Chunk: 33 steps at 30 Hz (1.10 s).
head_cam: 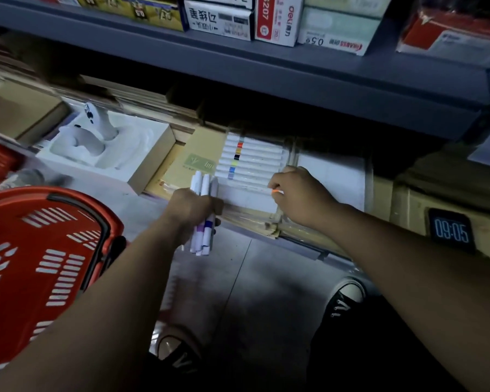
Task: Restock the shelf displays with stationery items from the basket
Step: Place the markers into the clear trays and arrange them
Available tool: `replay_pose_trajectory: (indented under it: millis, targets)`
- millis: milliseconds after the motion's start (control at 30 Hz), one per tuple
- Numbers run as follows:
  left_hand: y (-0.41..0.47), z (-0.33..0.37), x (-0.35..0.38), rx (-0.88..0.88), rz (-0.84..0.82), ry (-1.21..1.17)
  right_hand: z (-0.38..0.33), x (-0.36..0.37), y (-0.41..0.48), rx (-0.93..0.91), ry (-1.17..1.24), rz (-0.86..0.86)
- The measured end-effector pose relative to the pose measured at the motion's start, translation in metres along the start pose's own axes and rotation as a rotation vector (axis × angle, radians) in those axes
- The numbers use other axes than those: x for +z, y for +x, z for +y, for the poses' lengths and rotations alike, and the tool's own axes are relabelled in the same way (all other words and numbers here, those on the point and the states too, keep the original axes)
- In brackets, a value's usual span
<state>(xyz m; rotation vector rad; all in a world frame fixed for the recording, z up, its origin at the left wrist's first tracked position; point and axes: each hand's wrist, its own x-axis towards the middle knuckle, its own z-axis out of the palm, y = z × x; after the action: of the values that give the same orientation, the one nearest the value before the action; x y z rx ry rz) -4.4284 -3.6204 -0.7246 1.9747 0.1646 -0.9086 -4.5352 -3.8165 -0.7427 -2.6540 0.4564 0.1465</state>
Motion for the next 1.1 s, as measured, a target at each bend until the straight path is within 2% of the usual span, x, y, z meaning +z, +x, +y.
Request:
replay_pose_trajectory:
  millis: [200,400,833,967,1100]
  targets:
    - [-0.014,-0.001,0.008,-0.094,-0.168,-0.041,0.010,0.001,-0.007,-0.148,-0.172,0.004]
    - [-0.013,-0.012,-0.010,-0.152,-0.166,-0.238,0.021,0.005,-0.020,-0.268,-0.286,0.053]
    - [-0.013,-0.013,-0.014,-0.132,-0.230,-0.552,0.017,0.018,-0.023,-0.224,-0.382,0.132]
    - [-0.011,-0.012,-0.015,-0.130,-0.229,-0.560,0.016,0.020,-0.023,-0.208,-0.363,0.139]
    - [-0.007,-0.013,-0.018,-0.136,-0.234,-0.562,0.015,0.025,-0.018,-0.229,-0.443,0.158]
